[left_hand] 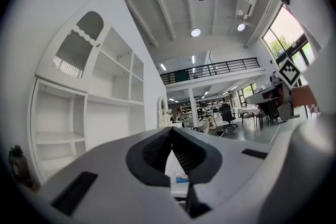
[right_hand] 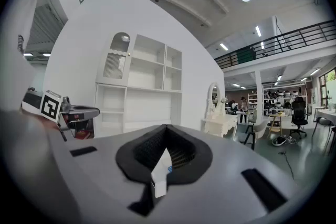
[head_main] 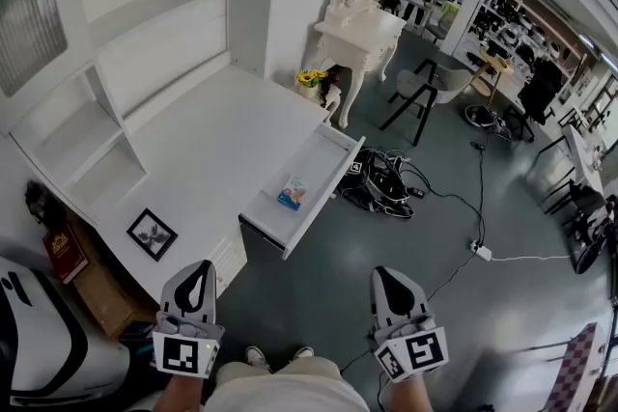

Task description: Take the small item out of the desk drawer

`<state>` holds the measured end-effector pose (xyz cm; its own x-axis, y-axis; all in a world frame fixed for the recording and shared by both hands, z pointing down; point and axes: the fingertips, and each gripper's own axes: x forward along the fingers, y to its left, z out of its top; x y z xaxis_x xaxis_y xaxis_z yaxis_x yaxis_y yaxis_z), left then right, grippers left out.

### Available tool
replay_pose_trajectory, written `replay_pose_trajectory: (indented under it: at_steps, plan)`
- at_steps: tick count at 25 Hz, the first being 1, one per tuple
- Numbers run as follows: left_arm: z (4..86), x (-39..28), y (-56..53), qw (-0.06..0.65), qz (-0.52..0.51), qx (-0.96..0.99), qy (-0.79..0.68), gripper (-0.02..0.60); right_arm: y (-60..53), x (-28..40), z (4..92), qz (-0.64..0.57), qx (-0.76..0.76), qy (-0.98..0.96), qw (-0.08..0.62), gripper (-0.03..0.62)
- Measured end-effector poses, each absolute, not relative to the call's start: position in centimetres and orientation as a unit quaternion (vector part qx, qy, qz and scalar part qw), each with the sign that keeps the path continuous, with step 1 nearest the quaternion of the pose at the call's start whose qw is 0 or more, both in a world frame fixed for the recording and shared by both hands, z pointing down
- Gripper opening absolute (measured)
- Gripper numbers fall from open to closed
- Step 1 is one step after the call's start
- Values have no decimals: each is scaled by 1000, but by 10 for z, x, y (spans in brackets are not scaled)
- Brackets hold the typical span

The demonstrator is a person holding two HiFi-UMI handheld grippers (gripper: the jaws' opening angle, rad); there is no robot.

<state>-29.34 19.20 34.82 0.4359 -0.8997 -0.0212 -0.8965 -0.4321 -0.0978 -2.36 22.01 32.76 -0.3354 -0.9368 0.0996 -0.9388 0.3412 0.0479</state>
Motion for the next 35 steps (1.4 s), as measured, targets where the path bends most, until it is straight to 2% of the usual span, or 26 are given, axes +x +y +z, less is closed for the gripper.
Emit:
replay_pose_trajectory:
  at_steps: [4,28,29,32,35]
  plan:
    - [349,-287,200,68,-12,-844,531,15,234,-17,330,13,571,-819,52,7]
    - [344,-250,230,74,-6,-823,564,22,260,36,338,49,533,-845,10,8]
    - [345,-248,230,75,-7,-821,566,40,260,40,338,50,533,-844,9,8]
    - [347,-240,227,75,-7,-820,567,246,263,53,340,52,535,-843,7,8]
    - [351,-231,223,73,-9,-819,569,384,265,67,341,52,538,-841,-1,8]
